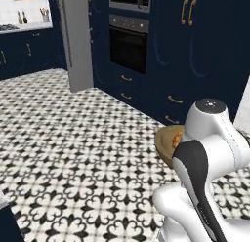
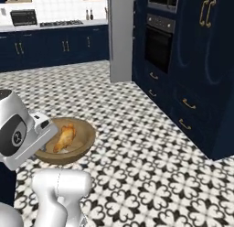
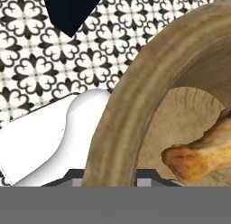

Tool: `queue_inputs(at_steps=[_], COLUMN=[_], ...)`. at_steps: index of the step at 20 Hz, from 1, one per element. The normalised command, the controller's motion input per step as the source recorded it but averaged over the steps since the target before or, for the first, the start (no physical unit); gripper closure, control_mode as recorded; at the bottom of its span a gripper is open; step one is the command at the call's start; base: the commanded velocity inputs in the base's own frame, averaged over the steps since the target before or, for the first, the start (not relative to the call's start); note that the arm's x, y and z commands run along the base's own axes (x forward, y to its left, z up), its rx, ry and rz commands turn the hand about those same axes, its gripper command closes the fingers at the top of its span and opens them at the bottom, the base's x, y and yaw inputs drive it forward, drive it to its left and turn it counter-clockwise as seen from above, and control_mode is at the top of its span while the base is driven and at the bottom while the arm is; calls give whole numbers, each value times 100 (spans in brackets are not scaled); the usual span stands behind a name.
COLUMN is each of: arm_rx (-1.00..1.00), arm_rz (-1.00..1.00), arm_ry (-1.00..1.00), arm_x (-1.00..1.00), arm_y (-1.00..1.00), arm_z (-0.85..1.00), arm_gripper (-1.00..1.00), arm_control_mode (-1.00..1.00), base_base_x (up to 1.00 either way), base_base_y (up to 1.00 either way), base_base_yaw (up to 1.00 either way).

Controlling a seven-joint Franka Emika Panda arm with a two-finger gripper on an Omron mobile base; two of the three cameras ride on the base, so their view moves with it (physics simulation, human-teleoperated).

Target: Pick the chicken drumstick and garlic from their plates and place them in the bowl. Then put the bowl in the fridge.

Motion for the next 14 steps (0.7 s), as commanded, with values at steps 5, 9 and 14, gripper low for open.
queue_inputs(at_steps=[5,9,14], arm_rx=[0,0,0], arm_rz=[0,0,0], arm_ry=[0,0,0], arm_x=[0,0,0], arm_y=[0,0,0], arm_z=[0,0,0], arm_gripper=[100,100,100], arm_control_mode=[100,100,100], base_base_x=[100,100,100], base_base_y=[-28,-29,-19], base_base_yaw=[50,50,52])
